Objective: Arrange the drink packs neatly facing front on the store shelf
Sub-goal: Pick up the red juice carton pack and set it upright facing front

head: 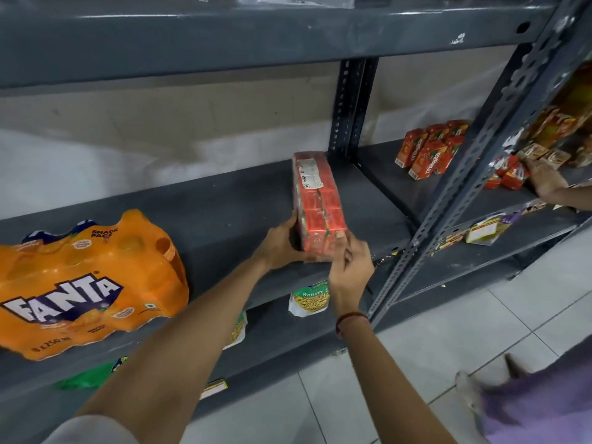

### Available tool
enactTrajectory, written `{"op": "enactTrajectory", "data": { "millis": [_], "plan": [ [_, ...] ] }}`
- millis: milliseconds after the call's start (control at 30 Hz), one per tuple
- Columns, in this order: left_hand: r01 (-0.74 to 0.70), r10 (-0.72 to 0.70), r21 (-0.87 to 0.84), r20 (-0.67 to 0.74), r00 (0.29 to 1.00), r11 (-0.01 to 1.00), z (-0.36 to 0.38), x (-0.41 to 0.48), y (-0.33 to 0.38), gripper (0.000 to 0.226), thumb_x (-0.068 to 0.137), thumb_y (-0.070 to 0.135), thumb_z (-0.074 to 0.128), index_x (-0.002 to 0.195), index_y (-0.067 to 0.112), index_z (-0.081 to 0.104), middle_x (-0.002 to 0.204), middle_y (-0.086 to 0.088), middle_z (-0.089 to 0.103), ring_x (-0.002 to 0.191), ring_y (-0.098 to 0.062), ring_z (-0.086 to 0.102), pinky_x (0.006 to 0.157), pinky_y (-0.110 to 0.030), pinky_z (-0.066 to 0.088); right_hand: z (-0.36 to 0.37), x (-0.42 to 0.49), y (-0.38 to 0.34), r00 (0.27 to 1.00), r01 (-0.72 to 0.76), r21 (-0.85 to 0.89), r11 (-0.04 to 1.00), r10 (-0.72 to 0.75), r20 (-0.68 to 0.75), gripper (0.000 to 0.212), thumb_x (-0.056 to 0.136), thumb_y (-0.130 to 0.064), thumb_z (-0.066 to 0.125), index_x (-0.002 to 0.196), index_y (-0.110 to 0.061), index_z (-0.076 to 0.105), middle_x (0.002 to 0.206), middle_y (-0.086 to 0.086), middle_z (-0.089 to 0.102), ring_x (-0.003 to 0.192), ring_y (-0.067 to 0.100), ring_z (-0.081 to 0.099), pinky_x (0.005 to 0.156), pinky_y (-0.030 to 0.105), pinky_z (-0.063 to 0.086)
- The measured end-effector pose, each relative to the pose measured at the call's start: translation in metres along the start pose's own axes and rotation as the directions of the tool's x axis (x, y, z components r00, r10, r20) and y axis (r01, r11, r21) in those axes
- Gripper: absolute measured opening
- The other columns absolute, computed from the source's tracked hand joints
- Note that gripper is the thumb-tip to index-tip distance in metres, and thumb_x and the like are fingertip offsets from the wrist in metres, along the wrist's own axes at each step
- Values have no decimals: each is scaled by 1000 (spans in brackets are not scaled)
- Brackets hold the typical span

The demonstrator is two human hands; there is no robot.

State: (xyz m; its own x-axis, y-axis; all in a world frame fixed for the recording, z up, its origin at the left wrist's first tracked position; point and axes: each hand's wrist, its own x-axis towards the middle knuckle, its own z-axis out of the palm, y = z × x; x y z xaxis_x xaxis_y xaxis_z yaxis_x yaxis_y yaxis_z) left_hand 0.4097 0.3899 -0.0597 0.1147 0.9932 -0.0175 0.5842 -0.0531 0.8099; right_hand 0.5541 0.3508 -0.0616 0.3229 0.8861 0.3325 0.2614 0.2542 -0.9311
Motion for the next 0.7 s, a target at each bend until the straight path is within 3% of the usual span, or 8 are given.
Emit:
{"op": "enactTrajectory", "data": {
  "millis": [100,233,300,367,433,567,633,700],
  "plan": [
    [30,-30,2,-7,1000,1000,-24,-10,-18,61,62,38,83,118,25,61,116,5,68,101,-5,62,100,-38,47,14,-27,-10,999,50,-41,998,-49,8,29,94,-28,48,95,-7,66,78,5,57,67,1,50,62,11,37],
    [67,-95,-197,-139,986,978,-46,-25,-37,37,63,17,84,97,19,70,98,1,72,90,-8,67,82,-27,52,40,-56,-21,978,91,-55,994,-79,195,32,92,-26,51,119,-13,61,94,2,65,85,10,57,75,20,47],
    [60,-170,-328,-319,933,943,-44,-33,-42,40,67,8,80,103,15,66,105,-6,69,98,-14,65,80,-18,49,44,-52,-21,939,153,-41,987,-132,316,34,93,-25,50,124,-13,57,106,7,67,96,17,60,83,27,50],
    [53,-271,-409,-495,825,911,-32,-42,-44,40,75,9,75,113,7,62,113,-10,65,106,-17,62,78,-8,46,41,-32,-19,939,193,-27,981,-176,295,31,94,-21,51,120,-8,59,109,12,66,99,23,61,85,33,51],
    [30,-323,-452,-589,741,892,-15,-51,-35,46,81,21,70,123,9,56,123,-7,62,109,-11,59,74,-2,45,37,2,-17,966,132,-32,991,-122,226,28,93,-18,52,117,-4,59,110,14,63,102,28,60,88,38,50],
    [-98,-177,-416,-573,800,904,12,-57,-4,59,73,51,71,126,42,45,121,21,58,109,4,57,89,-10,45,35,89,-13,968,-58,-99,993,80,238,53,92,-36,54,133,-4,42,141,16,42,131,30,40,111,42,31],
    [-77,-160,-366,-573,804,927,17,-52,3,75,68,51,75,132,39,37,119,28,54,107,9,54,88,-5,40,40,125,-15,938,-113,-139,984,152,312,72,89,-46,54,143,-6,27,152,15,28,139,29,28,116,43,23],
    [-45,-185,-349,-596,781,936,18,-45,1,78,72,46,74,137,30,34,120,24,54,102,13,52,87,-3,38,47,151,-16,893,-193,-149,970,237,383,86,85,-48,59,148,-8,15,154,14,25,140,29,28,116,46,24]
  ]
}}
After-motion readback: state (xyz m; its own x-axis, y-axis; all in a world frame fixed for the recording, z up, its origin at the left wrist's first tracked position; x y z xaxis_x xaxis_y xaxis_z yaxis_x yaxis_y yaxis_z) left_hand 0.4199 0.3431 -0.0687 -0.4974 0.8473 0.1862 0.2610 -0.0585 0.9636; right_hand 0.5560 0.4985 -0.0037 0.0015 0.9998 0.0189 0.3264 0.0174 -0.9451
